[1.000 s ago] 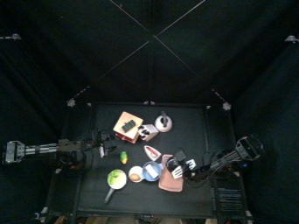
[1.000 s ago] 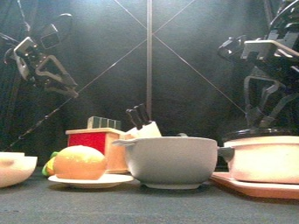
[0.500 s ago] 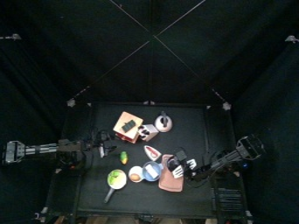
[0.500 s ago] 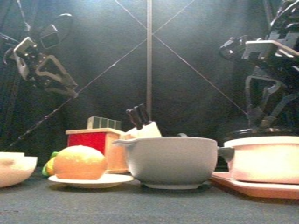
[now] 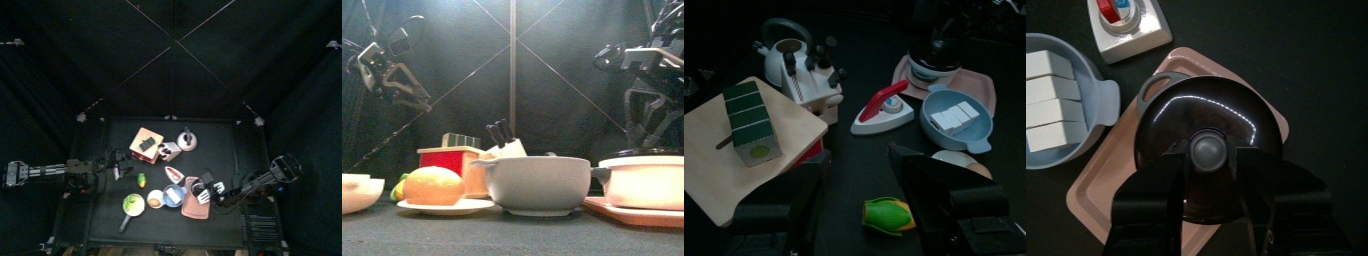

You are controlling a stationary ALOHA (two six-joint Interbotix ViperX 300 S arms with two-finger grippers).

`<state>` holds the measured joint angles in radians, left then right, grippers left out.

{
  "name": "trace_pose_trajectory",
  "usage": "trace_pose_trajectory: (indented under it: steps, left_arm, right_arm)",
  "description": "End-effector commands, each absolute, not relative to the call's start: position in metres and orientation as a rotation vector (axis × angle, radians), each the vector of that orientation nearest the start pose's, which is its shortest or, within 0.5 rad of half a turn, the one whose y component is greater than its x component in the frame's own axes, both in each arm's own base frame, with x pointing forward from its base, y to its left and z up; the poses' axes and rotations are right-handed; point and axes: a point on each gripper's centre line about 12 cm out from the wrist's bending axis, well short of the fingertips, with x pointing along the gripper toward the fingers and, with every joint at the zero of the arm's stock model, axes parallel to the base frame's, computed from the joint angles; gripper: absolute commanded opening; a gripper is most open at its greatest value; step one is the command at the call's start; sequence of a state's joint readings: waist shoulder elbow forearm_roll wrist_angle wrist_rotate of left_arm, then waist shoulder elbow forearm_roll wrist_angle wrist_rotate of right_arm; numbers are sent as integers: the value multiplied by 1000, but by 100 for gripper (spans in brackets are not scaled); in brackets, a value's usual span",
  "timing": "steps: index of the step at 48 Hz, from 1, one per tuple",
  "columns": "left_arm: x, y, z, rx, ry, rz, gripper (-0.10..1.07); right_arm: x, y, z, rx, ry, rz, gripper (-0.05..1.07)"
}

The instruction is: Place pot lid on pot

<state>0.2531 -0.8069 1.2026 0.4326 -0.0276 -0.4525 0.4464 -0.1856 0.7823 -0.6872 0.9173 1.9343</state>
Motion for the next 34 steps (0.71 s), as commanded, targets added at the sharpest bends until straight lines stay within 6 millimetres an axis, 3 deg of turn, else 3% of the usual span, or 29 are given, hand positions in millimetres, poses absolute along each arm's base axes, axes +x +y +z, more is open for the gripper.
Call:
trace_pose_trajectory:
  steps: [1, 16, 34]
  left_arm:
    - [208, 52, 225, -67, 350, 241, 87]
    - [208, 52, 225, -69, 349, 242, 87]
    - [208, 52, 225, -67, 350, 242, 87]
  right_arm:
    - [270, 64, 170, 662, 850, -857, 54]
    - [271, 62, 170, 669, 846, -863, 57]
    - [276, 64, 178, 673, 827, -850, 78]
